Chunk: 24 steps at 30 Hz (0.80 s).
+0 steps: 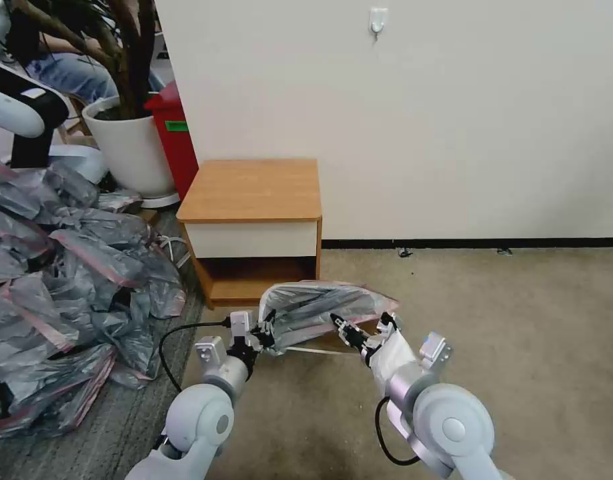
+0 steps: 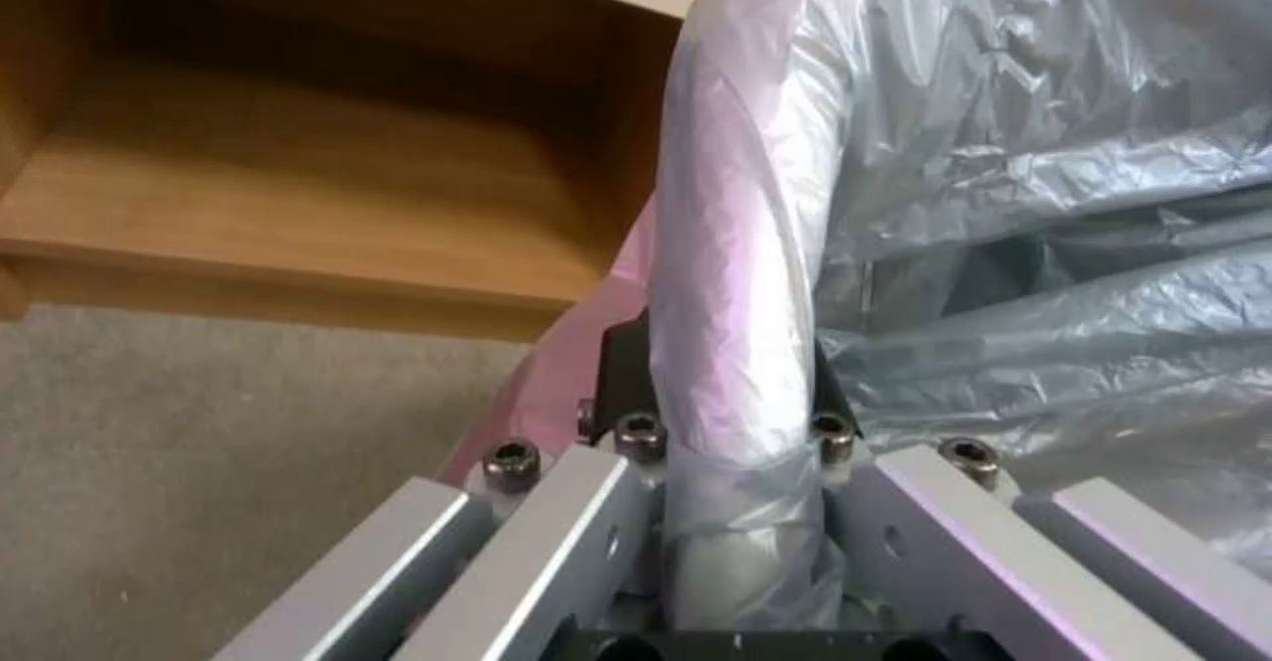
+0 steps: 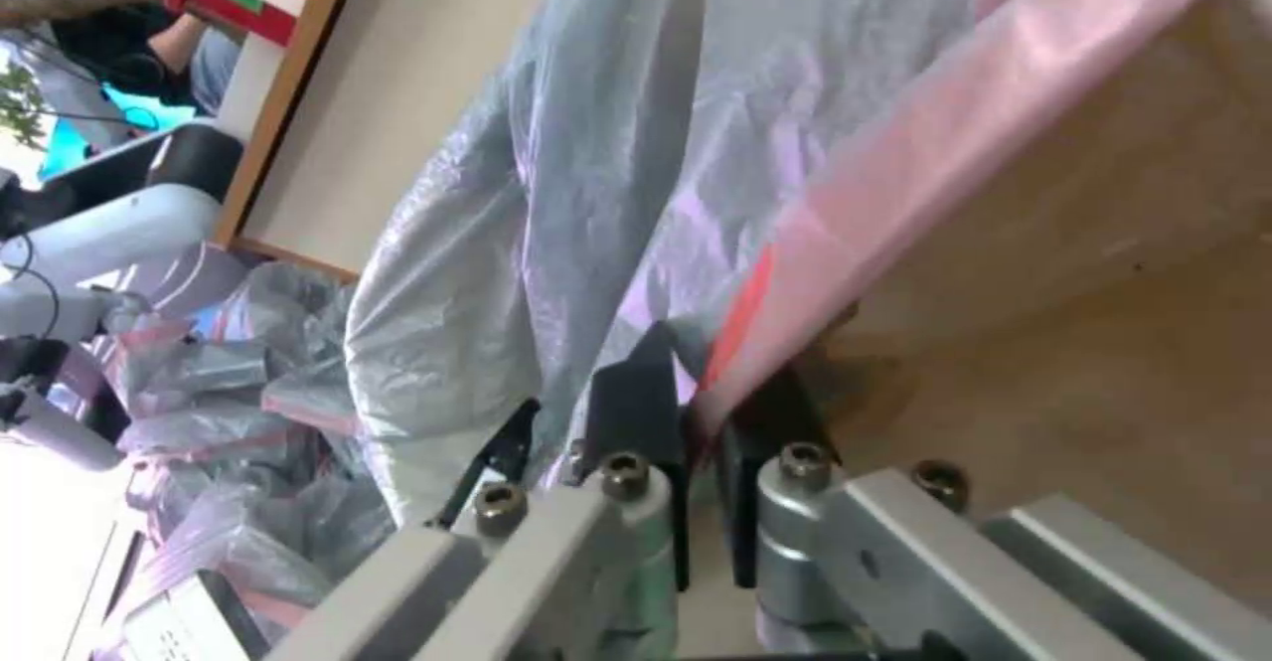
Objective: Pick up the garbage bag from the table and place it over the trash can.
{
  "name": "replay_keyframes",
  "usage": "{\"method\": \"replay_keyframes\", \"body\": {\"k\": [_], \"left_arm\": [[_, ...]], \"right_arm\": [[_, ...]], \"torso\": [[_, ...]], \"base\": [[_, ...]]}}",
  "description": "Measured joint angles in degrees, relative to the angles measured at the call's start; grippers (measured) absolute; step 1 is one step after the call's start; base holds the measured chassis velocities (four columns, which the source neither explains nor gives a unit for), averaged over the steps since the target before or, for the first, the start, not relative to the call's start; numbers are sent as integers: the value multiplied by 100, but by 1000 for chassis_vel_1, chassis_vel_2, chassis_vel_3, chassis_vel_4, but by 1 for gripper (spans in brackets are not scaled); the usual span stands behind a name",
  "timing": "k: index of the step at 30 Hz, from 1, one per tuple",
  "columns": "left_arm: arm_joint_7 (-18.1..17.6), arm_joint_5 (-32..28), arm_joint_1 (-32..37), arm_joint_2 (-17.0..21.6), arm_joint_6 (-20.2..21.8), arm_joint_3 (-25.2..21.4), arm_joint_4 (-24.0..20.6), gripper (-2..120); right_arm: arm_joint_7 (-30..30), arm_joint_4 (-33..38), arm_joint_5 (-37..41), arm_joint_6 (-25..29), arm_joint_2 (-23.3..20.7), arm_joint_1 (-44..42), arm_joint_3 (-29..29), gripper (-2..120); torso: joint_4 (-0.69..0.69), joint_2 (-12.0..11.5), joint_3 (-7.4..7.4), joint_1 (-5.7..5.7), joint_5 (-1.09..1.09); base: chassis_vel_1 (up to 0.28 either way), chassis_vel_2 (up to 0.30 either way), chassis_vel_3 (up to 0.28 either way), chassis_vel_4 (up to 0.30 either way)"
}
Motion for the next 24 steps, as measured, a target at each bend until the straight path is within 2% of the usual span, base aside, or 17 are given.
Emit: {"method": "replay_keyframes", "body": {"k": [9,15,22,24], "left_arm": [[-10,-15,-98,-60,-2,-29,108,2],[-30,-21,-110,-170,-23,-12,191,2],[-38,-23,-115,-200,-26,48,189,2],[-39,-23,-85,-200,-26,60,140,2]], "right_arm": [[-124,13,-192,254,51,-141,-6,5],[-328,-24,-492,636,129,-257,-91,5],[-385,-25,-513,579,161,-260,-118,5],[-379,-42,-504,558,161,-217,-112,12]], "torso": [[0,0,0,0,0],[0,0,0,0,0],[-1,0,0,0,0],[0,0,0,0,0]], "base": [[0,0,0,0],[0,0,0,0],[0,0,0,0],[0,0,0,0]]}}
